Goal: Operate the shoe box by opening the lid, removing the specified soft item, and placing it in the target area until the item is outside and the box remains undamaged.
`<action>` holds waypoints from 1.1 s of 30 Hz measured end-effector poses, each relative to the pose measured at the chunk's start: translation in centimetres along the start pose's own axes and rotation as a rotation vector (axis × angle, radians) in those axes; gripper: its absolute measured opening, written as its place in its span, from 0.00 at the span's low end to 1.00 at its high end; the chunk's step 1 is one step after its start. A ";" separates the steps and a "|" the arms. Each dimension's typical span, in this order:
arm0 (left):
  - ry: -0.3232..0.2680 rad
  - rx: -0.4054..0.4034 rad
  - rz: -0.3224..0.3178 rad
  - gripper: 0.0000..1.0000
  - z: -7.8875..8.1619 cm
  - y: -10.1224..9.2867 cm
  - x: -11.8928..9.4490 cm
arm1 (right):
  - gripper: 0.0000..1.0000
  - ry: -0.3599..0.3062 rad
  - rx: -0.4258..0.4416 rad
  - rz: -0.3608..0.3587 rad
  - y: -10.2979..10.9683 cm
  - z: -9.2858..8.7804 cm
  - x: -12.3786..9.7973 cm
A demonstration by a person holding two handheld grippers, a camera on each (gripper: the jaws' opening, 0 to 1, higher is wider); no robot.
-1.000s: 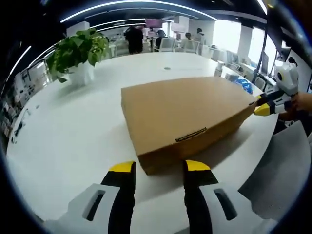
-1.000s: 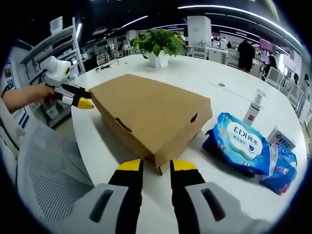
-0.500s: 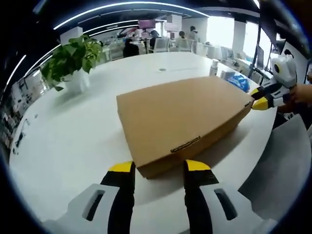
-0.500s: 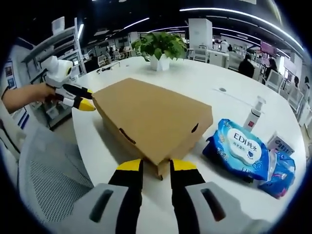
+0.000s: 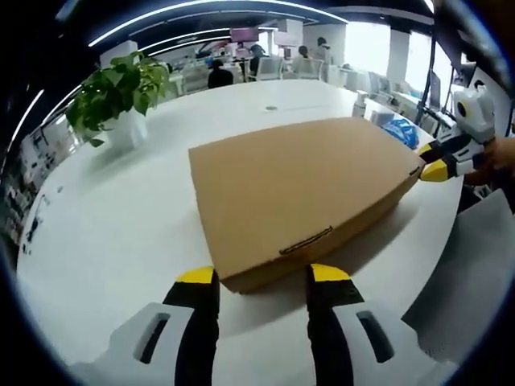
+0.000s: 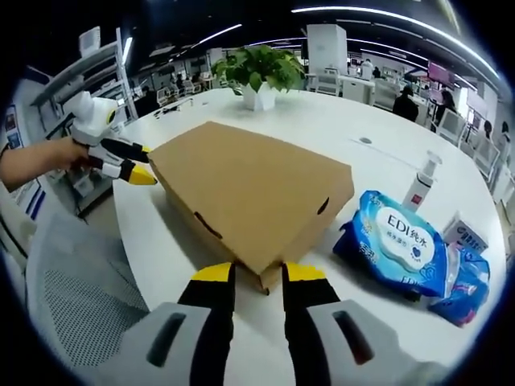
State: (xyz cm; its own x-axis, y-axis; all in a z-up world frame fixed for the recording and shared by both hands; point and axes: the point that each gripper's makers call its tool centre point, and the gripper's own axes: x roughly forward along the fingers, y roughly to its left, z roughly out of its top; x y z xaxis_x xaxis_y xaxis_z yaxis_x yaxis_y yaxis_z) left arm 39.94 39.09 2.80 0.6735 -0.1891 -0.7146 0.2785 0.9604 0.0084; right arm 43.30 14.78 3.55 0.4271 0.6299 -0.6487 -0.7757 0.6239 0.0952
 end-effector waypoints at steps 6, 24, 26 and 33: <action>0.001 -0.007 0.002 0.41 0.6 0.4 0.7 | 0.21 -0.002 0.001 -0.008 -1.1 0.7 0.7; 0.002 -0.017 -0.016 0.39 3.5 3.1 4.0 | 0.22 0.002 0.004 -0.032 -4.4 3.1 3.1; 0.007 -0.009 -0.018 0.40 3.9 3.1 4.3 | 0.22 0.002 0.007 -0.036 -4.7 3.4 3.4; 0.012 -0.004 -0.024 0.40 5.0 3.4 5.4 | 0.22 -0.004 0.023 -0.049 -5.8 4.1 4.1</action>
State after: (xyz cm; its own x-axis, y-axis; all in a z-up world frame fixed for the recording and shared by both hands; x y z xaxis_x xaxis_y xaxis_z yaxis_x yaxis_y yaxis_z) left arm 47.95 40.33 2.53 0.6585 -0.2096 -0.7228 0.2920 0.9563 -0.0113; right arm 51.48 15.67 3.44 0.4659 0.6005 -0.6499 -0.7431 0.6642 0.0810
